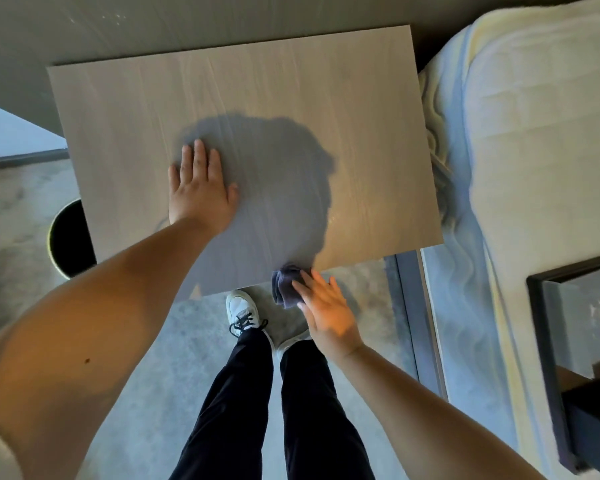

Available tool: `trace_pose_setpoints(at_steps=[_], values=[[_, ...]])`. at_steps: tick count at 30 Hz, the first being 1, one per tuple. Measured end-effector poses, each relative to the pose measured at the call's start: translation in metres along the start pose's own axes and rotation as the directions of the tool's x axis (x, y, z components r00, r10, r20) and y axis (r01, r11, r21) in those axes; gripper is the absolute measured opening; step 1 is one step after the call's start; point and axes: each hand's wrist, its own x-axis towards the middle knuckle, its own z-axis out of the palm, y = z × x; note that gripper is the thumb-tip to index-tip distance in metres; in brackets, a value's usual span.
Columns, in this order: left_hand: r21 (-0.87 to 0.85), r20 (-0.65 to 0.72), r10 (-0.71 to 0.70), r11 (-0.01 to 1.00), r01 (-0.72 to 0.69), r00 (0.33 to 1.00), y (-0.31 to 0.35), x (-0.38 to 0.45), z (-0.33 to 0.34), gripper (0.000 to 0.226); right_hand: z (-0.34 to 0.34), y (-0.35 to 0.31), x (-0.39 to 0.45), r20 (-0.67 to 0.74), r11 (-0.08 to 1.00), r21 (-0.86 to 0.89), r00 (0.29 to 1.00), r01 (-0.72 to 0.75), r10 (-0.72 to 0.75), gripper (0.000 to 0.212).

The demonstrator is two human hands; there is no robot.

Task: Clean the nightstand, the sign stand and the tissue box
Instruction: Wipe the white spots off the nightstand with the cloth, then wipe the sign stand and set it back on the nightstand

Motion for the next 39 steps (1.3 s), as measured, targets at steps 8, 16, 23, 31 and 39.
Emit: trace_pose_setpoints(at_steps=[8, 16, 23, 31, 39], values=[[-0.417, 0.265, 0.18, 0.907, -0.056, 0.947, 0.014, -0.052, -0.055, 0.042, -0.095, -0.052, 0.035, 0.464, 0.618, 0.569, 0.832, -0.543, 0.304, 0.041], [-0.598, 0.384, 0.545, 0.762, -0.249, 0.745, 0.033, -0.099, -0.117, 0.059, -0.161, -0.087, 0.061, 0.628, 0.515, 0.571, 0.744, -0.64, 0.227, 0.024], [-0.644, 0.341, 0.538, 0.731, -0.225, 0.771, 0.031, -0.102, -0.129, 0.021, -0.178, -0.093, 0.044, 0.641, 0.664, 0.487, 0.748, -0.568, 0.17, 0.022], [-0.665, 0.371, 0.599, 0.705, -0.248, 0.709, 0.082, -0.104, -0.133, 0.007, -0.198, -0.082, 0.01, 0.56, 0.518, 0.599, 0.782, -0.61, 0.272, 0.023], [-0.643, 0.438, 0.684, 0.692, -0.328, 0.584, 0.199, -0.109, -0.133, 0.011, -0.234, -0.028, -0.049, 0.422, 0.299, 0.748, 0.772, -0.593, 0.476, 0.019]])
